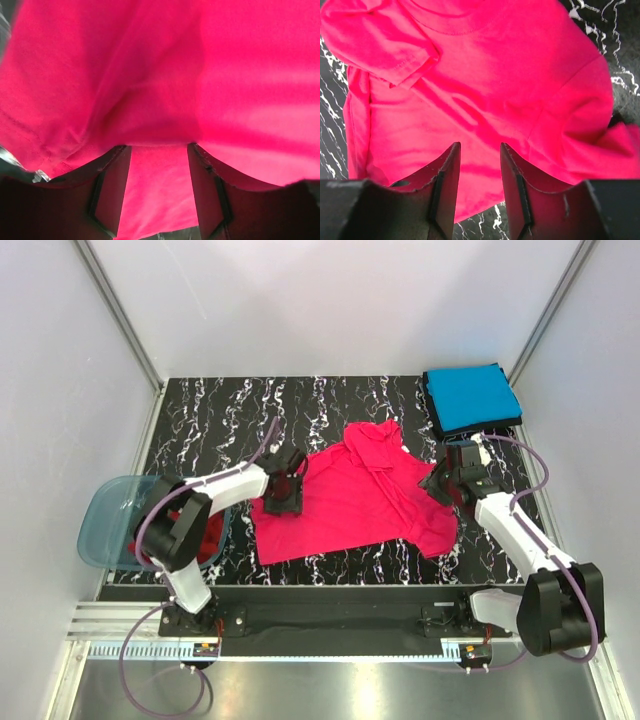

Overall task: Fold and stack the t-shirts
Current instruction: Flatten the tshirt out

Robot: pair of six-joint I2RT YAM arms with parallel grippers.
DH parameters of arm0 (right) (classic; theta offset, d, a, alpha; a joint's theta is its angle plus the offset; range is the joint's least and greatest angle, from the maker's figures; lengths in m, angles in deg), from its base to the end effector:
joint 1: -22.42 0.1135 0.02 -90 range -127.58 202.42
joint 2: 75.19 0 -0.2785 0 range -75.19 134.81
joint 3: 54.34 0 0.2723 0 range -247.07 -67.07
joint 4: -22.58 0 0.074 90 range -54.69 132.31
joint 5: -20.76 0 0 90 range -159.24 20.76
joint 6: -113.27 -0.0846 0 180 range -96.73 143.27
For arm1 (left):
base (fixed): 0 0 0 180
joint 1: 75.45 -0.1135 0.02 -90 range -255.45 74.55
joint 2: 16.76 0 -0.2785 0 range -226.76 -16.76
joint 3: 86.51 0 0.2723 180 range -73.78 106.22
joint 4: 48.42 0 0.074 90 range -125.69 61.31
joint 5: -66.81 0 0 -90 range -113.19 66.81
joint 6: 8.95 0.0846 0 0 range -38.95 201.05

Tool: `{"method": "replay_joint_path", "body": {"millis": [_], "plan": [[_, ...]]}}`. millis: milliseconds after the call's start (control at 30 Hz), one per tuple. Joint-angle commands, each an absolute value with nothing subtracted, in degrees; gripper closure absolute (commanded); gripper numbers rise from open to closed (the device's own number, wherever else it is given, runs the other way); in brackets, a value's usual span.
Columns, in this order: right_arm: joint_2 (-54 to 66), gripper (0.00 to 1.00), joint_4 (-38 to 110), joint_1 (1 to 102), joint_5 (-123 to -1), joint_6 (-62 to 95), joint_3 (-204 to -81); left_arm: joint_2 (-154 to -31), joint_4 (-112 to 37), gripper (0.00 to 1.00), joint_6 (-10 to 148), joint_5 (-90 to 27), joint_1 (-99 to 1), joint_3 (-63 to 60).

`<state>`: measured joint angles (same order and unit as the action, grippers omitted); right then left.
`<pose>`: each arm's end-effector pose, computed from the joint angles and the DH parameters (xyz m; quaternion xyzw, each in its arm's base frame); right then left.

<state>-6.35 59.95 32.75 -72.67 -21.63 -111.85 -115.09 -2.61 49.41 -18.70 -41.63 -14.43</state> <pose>0.2872 0.0472 0.2007 0.2880 0.8900 0.1386 0.3253 0.2972 -0.1912 0.1180 0.0127 0.9869 -0.0517 0.1520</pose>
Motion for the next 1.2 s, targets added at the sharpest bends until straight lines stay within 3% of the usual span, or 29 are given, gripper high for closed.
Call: {"method": "replay_joint_path", "body": {"millis": [0,200,333,467,633,767,933,1167], "plan": [[-8.56,0.56,57.02,32.62,-75.64,-21.2,-112.17,-120.9,-2.03,0.44,48.7,-14.31,-45.12,-9.37],[-9.62,0.55,57.98,32.35,-76.89,-20.15,-112.07,-134.16,2.88,0.44,52.39,-15.72,-52.51,9.33],[-10.32,0.56,58.33,32.44,-76.54,-20.23,-111.72,-132.1,8.77,0.44,54.86,-15.29,-52.96,21.66],[-11.64,0.56,58.25,32.35,-75.66,-21.37,-110.41,-120.76,9.04,0.45,51.19,-10.29,-51.2,14.31],[-11.91,0.56,58.07,32.35,-72.94,-22.17,-109.79,-108.62,9.13,0.5,30.1,-9.13,-52.07,-1.59],[-13.22,0.56,57.9,32.35,-71.88,-21.9,-109.79,-100.45,9.04,0.52,14.55,-5.28,-51.9,-6.89],[-15.33,0.56,58.5,32.44,-70.74,-23.74,-108.56,-101.92,9.83,0.52,11.35,-1.92,-51.9,-5.06],[-16.73,0.57,68.8,32.18,-75.38,-40.26,-100.84,-105.0,9.92,0.53,13.02,-1.49,-50.76,-4.87]]}}
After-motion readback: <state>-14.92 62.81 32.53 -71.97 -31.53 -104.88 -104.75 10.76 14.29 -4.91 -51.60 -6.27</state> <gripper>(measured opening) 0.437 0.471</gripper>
